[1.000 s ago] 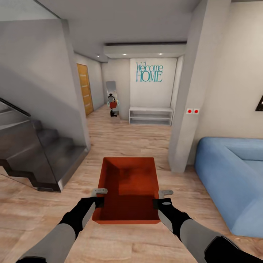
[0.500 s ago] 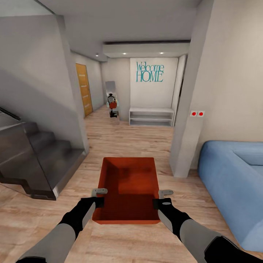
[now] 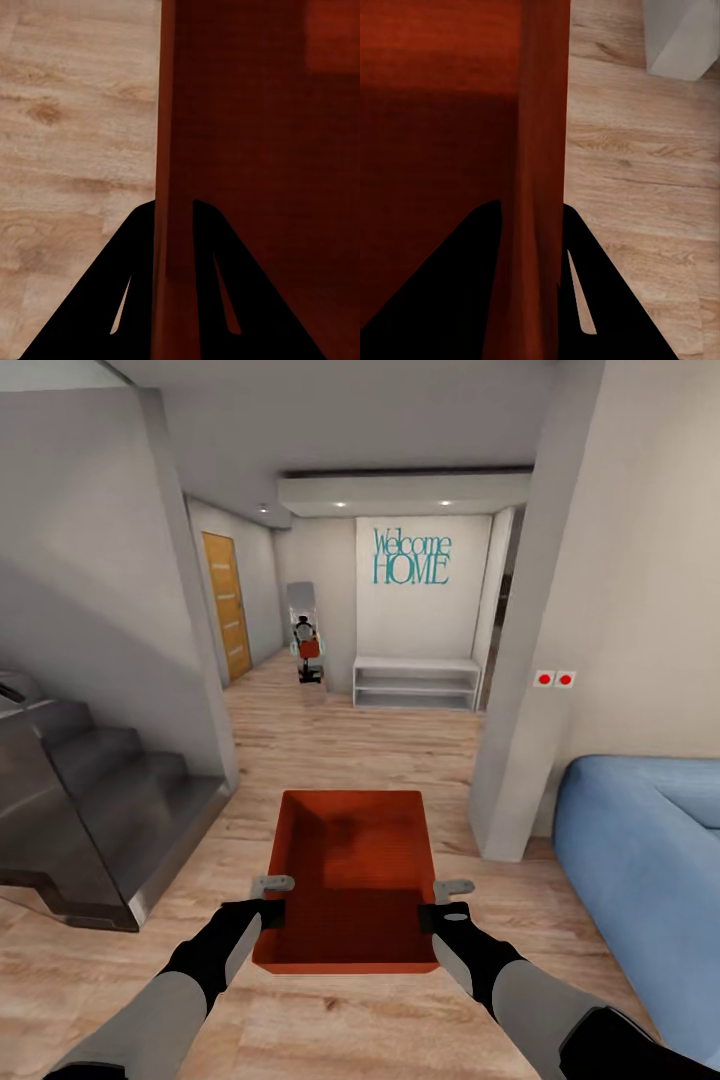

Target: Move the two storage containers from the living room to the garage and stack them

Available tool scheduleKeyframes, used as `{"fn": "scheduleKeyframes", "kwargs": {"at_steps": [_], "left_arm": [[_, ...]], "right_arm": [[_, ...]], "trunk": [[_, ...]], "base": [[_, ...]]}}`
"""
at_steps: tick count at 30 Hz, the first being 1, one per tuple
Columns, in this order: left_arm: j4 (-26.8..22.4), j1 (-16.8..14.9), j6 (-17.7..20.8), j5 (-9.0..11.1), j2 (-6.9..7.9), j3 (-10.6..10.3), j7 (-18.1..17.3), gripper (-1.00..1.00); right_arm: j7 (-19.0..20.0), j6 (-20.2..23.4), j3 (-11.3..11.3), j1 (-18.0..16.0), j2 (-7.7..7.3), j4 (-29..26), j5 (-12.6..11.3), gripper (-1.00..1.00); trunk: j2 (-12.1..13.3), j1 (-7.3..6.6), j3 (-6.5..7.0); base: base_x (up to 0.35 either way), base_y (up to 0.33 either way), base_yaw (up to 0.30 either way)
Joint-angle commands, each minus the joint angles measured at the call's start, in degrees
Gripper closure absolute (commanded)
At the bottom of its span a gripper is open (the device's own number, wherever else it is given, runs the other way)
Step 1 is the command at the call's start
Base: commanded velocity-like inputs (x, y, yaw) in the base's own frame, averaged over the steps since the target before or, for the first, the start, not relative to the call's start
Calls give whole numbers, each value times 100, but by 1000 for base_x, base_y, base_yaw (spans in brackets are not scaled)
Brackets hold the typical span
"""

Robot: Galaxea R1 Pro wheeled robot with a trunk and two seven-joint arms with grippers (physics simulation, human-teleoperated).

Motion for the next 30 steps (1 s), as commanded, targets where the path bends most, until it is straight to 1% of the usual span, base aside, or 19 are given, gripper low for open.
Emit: {"fn": "scheduleKeyframes", "kwargs": {"at_steps": [1, 30], "left_arm": [[-59, -7, 49, -151, 0, 143, 85, 100], [-56, -7, 49, -160, 0, 143, 85, 100]], "right_arm": [[-114, 36, -48, -1, -2, 5, -24, 100], [-114, 36, -48, -1, -2, 5, -24, 100]], "trunk": [[-13, 7, -13], [-13, 7, -13]], "base": [[323, 0, 0], [323, 0, 0]]}}
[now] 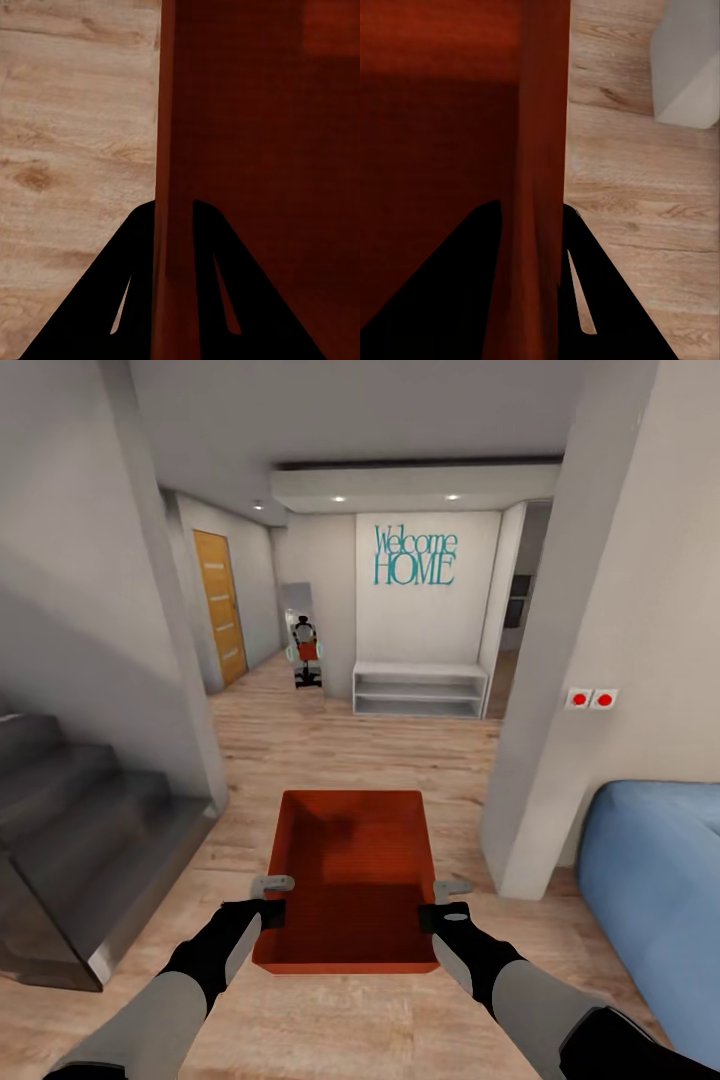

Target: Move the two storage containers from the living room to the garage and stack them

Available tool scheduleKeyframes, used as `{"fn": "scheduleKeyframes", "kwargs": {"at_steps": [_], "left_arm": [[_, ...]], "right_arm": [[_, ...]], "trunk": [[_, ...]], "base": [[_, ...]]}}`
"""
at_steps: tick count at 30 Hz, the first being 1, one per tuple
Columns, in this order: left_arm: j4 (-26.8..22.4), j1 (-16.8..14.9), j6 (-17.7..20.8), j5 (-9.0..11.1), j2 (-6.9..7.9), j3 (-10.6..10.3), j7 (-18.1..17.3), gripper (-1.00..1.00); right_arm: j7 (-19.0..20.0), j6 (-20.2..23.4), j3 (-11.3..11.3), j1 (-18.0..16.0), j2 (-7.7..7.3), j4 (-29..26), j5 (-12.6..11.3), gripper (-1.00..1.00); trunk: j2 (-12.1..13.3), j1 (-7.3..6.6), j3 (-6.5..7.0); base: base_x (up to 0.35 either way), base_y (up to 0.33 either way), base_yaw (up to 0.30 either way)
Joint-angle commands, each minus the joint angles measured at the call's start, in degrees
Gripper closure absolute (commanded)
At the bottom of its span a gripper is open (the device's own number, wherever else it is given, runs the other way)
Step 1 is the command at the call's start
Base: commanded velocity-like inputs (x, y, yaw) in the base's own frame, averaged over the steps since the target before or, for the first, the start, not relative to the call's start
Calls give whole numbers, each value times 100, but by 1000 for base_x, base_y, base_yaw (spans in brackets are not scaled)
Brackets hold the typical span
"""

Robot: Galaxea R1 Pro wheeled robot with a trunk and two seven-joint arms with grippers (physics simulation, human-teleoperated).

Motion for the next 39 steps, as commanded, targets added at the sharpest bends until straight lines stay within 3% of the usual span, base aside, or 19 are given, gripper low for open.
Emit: {"fn": "scheduleKeyframes", "kwargs": {"at_steps": [1, 39], "left_arm": [[-56, -7, 50, -163, 0, 137, 85, 100], [-49, -7, 48, -163, 0, 125, 85, 100]], "right_arm": [[-114, 36, -48, -1, -2, 5, -23, 100], [-176, 36, -48, -1, -2, 5, -23, 100]], "trunk": [[-13, 7, -13], [-13, 7, -13]], "base": [[323, 0, 0], [323, 0, 0]]}}
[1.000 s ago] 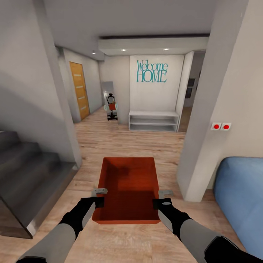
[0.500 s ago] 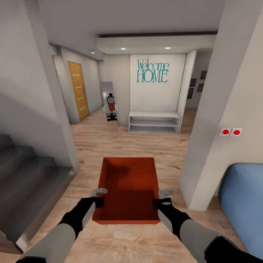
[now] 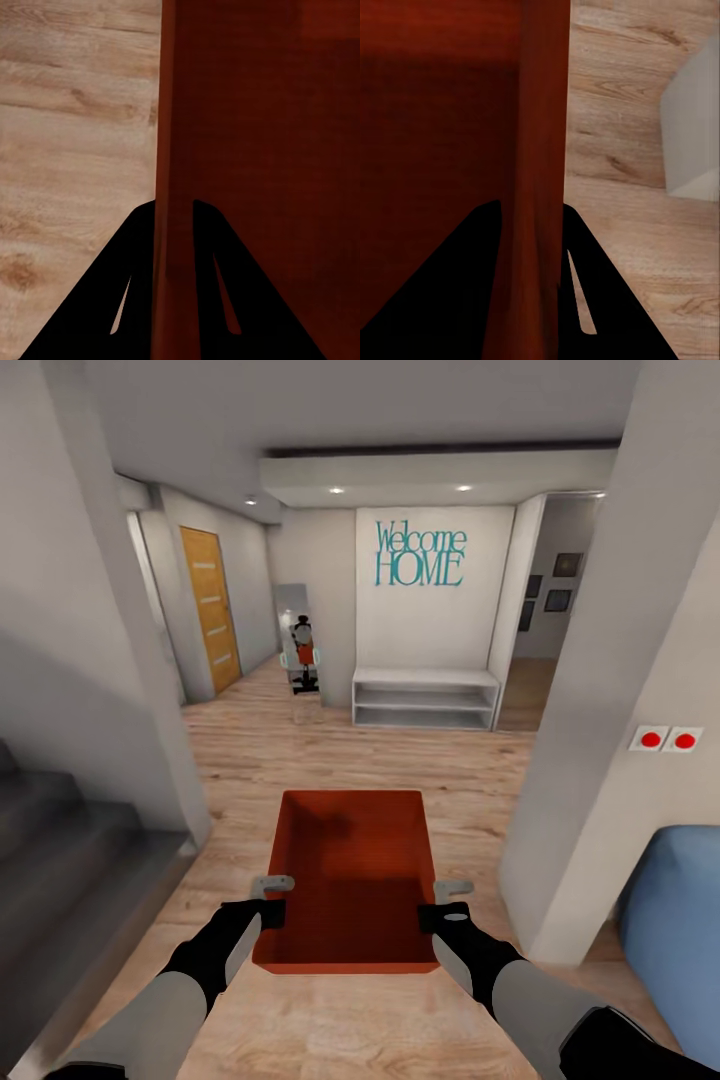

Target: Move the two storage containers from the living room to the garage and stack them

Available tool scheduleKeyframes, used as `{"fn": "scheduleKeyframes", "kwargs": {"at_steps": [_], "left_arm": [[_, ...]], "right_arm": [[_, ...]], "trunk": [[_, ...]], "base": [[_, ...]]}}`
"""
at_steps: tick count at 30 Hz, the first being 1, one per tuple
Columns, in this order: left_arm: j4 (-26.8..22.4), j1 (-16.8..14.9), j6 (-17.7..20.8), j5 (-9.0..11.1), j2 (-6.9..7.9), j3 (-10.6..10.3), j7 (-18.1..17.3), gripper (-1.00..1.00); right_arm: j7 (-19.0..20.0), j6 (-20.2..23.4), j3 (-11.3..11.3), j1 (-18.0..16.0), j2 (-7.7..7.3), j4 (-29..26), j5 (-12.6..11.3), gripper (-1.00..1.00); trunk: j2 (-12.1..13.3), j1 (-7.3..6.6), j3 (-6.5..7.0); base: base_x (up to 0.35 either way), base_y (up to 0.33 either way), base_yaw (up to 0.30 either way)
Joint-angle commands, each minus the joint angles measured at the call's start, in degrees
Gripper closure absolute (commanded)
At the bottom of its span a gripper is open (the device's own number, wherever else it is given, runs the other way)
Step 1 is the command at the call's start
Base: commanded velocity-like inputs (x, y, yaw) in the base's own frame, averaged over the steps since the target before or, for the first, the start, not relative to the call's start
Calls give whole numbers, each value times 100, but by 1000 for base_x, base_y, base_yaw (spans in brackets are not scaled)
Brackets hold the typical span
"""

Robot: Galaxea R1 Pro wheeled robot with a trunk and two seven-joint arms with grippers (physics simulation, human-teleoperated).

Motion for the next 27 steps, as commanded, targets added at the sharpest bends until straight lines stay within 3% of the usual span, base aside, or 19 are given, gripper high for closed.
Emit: {"fn": "scheduleKeyframes", "kwargs": {"at_steps": [1, 27], "left_arm": [[-49, -7, 48, -163, 0, 121, 85, 100], [-49, -7, 48, -163, -1, 112, 84, 100]], "right_arm": [[-186, 36, -44, -1, -2, 5, -29, 100], [-188, 45, -44, -1, -2, 5, -24, 100]], "trunk": [[-13, 7, -13], [-13, 7, -13]], "base": [[323, 0, 0], [323, 0, 0]]}}
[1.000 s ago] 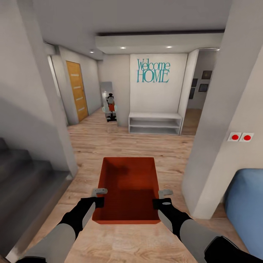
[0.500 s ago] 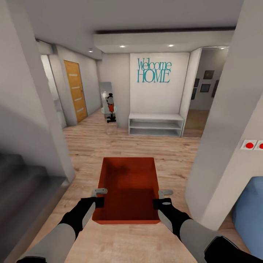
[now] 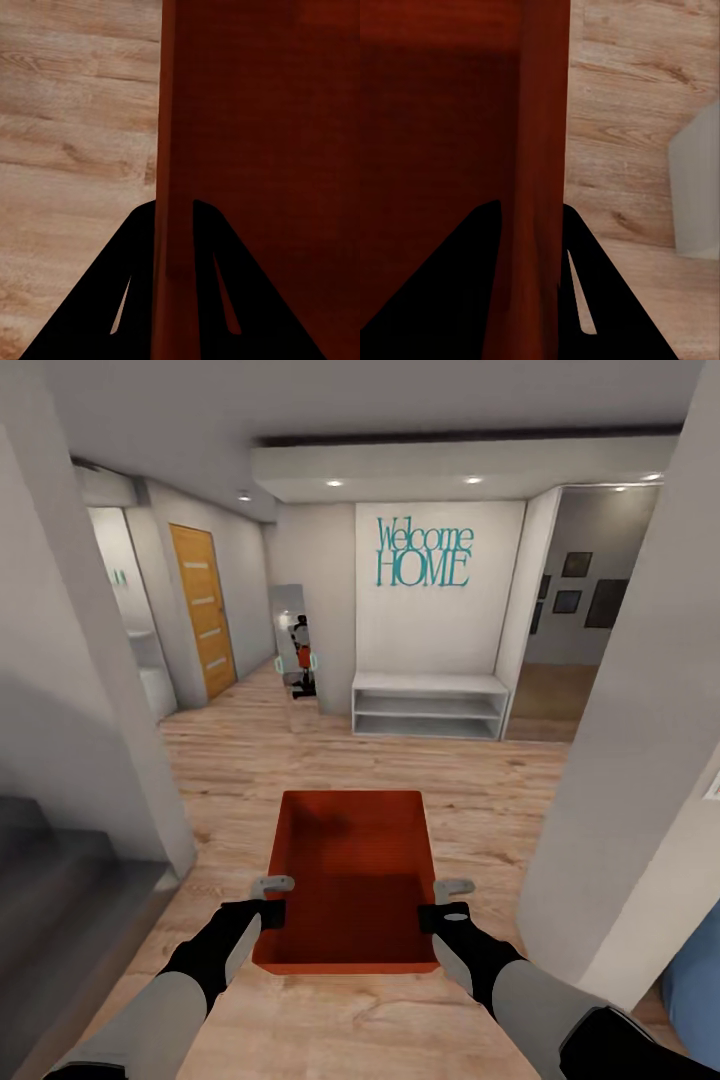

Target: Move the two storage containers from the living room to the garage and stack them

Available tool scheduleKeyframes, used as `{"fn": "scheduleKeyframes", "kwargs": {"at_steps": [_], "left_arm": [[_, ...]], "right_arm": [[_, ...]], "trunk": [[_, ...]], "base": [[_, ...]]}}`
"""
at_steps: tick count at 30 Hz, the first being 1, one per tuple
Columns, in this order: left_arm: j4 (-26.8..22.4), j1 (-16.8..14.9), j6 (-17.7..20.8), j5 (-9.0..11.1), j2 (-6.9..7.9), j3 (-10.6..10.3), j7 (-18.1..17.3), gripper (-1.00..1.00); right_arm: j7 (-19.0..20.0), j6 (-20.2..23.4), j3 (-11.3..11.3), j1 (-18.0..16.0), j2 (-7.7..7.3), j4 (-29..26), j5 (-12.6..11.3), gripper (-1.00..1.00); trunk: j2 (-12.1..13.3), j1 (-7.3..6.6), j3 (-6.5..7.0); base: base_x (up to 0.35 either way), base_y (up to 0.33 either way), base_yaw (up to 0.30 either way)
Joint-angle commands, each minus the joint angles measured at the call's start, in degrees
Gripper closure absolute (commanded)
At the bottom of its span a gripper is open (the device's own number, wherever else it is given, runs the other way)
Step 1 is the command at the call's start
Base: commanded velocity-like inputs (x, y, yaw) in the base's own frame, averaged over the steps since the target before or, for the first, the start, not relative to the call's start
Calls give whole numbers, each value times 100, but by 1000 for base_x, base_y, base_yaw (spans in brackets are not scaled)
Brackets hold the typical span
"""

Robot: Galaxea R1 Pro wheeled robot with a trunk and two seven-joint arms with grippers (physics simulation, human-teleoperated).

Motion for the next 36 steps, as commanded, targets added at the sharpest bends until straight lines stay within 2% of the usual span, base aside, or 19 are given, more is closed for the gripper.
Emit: {"fn": "scheduleKeyframes", "kwargs": {"at_steps": [1, 13, 29, 36], "left_arm": [[-57, -7, 49, -167, -1, 106, 85, 100], [-57, -7, 49, -167, 0, 98, 79, 100], [-57, -7, 50, -167, -2, 97, 80, 100], [-57, -7, 50, -167, -7, 97, 79, 100]], "right_arm": [[-189, 33, -43, -1, -2, 5, -32, 100], [-182, 27, -51, -1, -2, 5, -34, 100], [-181, 27, -51, -1, -2, 5, -34, 100], [-181, 27, -51, -1, -2, 5, -34, 100]], "trunk": [[-13, 7, -13], [-13, 7, -13], [-13, 7, -13], [-13, 7, -13]], "base": [[323, 0, 0], [323, 0, 1], [323, 0, 250], [323, 0, 65]]}}
